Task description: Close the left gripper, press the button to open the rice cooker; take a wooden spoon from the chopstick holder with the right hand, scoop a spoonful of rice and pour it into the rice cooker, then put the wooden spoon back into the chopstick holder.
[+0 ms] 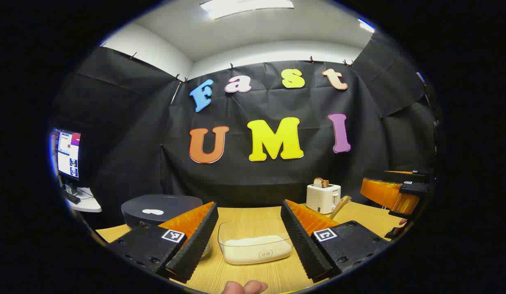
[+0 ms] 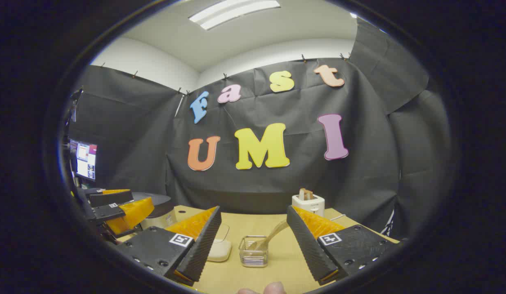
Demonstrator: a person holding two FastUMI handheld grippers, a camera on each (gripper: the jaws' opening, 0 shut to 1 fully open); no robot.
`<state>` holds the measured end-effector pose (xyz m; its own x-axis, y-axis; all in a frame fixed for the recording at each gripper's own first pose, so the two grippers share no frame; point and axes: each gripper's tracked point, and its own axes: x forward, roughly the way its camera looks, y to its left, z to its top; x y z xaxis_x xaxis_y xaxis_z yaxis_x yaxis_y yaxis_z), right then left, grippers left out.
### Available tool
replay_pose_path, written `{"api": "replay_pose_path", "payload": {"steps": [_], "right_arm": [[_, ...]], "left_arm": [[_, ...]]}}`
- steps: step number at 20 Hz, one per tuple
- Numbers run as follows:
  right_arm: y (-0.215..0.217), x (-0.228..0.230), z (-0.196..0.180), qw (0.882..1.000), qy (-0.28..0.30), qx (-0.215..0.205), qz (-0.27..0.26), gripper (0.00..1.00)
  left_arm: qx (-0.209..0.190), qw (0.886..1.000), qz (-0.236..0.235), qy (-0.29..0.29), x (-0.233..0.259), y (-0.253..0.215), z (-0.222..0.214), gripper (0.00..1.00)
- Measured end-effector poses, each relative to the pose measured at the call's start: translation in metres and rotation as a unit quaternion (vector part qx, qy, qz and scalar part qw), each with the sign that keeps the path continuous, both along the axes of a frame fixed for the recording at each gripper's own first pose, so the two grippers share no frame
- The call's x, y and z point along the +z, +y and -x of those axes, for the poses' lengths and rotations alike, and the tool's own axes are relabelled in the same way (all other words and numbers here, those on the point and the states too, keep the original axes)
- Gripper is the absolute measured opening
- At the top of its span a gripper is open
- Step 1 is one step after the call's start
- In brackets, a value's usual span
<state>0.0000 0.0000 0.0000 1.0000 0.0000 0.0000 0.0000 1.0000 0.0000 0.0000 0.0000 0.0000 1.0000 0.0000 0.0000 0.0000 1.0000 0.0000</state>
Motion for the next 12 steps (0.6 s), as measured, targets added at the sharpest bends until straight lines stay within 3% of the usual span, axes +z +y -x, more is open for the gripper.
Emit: {"api": "replay_pose_path", "payload": {"steps": [12], "right_arm": [[-0.0018, -0.003, 0.0009, 1.0, 0.003, -0.004, -0.011, 0.95]], "left_arm": [[-0.012, 1.0, -0.003, 0.009, -0.0062, -0.0072, -0.0019, 0.98]]}}
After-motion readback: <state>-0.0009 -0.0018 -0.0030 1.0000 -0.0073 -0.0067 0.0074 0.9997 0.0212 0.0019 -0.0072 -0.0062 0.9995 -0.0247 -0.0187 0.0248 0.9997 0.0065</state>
